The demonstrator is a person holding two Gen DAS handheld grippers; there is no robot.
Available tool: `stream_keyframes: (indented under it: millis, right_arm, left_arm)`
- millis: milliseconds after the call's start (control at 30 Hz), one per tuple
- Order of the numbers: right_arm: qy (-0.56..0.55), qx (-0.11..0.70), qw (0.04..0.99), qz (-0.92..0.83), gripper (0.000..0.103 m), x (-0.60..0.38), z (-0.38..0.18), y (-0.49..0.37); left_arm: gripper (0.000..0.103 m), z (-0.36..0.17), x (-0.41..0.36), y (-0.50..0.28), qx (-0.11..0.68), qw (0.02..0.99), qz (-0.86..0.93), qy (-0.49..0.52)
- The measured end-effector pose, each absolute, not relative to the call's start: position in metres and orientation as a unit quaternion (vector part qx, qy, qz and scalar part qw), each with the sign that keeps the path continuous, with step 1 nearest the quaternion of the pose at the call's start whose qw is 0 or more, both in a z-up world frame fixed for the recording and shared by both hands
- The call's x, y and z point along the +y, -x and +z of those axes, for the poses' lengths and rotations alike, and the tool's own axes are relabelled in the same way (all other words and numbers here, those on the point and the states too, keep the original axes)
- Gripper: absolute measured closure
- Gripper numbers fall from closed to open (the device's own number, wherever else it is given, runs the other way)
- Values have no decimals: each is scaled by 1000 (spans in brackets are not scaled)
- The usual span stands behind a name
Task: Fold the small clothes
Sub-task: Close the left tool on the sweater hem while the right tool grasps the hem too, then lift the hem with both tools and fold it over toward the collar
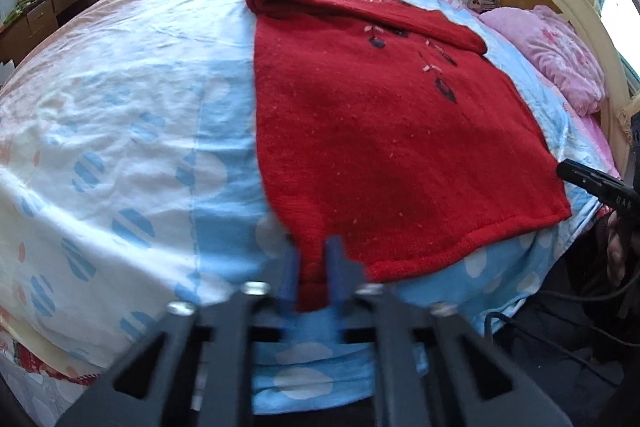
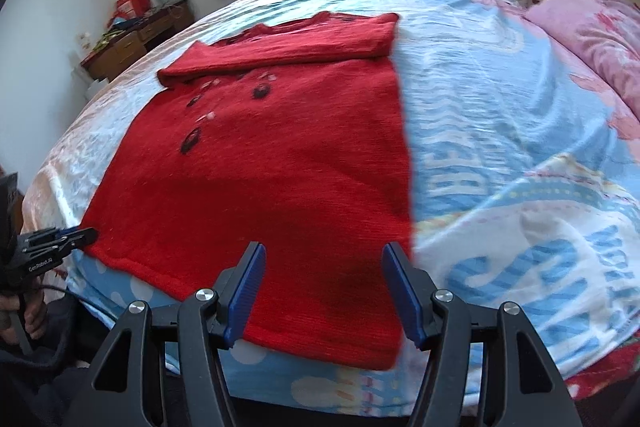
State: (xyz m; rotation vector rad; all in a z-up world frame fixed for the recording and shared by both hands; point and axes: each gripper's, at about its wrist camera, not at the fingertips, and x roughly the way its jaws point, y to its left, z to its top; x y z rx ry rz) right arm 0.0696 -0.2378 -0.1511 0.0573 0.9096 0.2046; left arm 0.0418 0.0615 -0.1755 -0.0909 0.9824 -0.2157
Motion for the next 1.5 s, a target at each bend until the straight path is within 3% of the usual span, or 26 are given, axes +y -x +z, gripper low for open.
stream_keyframes:
  millis: [567, 767, 867, 900, 933, 1500]
  right_arm:
    - [-50, 503, 860, 77, 42, -257, -173, -56]
    - [-64, 516, 851, 73, 49, -256, -183, -61]
    - [-77, 521, 846, 85, 68, -257, -185, -62]
    - [-75, 521, 845, 89, 84, -256, -185, -62]
    - [-71, 519, 847, 93, 93, -254, -183, -60]
    - [-134, 339, 921, 140, 97, -279, -95, -24]
  left_arm:
    - [94, -177, 62, -45, 465, 877, -108, 42]
    - [92, -178, 63, -46, 463, 879, -107, 45]
    - [91, -179, 64, -47, 462, 879, -108, 50]
    - [93, -179, 65, -47, 461, 879, -112, 50]
    - [94, -179, 64, -47, 459, 880, -115, 48]
    - [95, -116, 88, -39, 377, 903, -167, 122]
